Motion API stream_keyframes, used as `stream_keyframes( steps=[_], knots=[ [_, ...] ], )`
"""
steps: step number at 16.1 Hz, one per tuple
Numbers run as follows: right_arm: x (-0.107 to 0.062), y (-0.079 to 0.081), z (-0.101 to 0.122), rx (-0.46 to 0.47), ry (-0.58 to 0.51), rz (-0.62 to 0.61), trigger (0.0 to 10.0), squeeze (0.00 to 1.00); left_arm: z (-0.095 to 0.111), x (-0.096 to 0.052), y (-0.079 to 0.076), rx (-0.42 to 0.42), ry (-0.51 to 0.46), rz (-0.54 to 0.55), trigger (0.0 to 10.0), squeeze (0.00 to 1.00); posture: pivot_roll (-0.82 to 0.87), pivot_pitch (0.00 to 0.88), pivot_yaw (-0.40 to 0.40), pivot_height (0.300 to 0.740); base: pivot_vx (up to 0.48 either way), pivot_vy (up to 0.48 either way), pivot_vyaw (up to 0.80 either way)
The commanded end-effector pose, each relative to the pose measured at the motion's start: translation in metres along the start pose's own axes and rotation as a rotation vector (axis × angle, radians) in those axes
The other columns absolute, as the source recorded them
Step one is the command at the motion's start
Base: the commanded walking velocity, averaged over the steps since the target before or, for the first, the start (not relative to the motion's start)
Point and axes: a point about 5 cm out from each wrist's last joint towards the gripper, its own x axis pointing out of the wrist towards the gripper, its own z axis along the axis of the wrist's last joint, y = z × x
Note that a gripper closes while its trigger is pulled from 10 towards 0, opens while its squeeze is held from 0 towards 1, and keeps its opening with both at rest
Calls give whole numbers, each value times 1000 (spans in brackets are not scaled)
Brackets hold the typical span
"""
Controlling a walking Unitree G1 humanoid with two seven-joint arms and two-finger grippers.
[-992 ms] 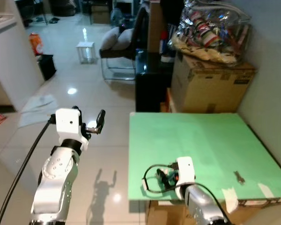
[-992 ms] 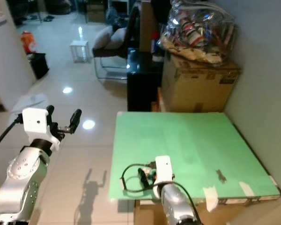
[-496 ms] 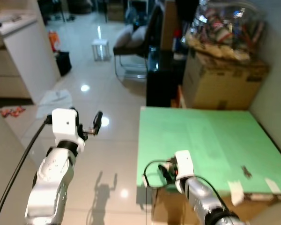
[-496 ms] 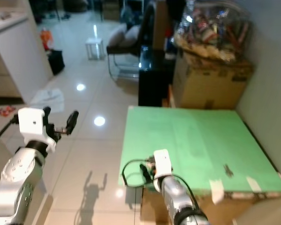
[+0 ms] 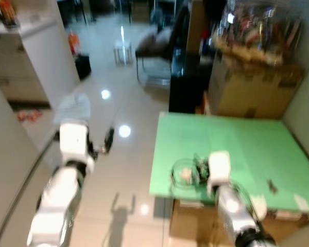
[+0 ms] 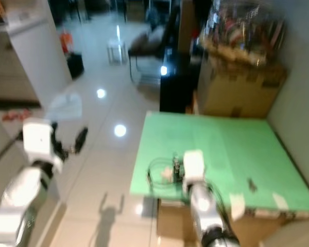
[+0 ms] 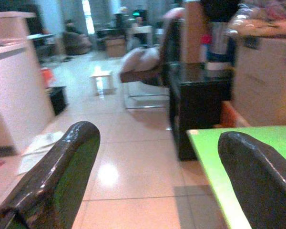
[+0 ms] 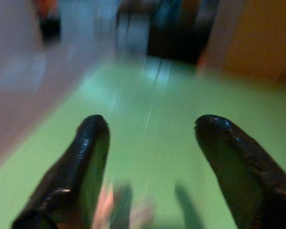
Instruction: Hang keys on a hook
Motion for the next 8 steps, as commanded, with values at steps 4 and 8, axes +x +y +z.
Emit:
stream_keyframes(
  steps=[4,8],
  knots=[
    [-41,-15,24,-35,-195,-172,10000,1000,-17,7,-13,-25,68,-49,10000,0,-57,0,28,740,0,0,0],
    [-77,-29,56,-66,-284,-256,10000,1000,-29,-2,-6,-19,100,-46,10000,0,-99,0,34,740,0,0,0]
  ],
)
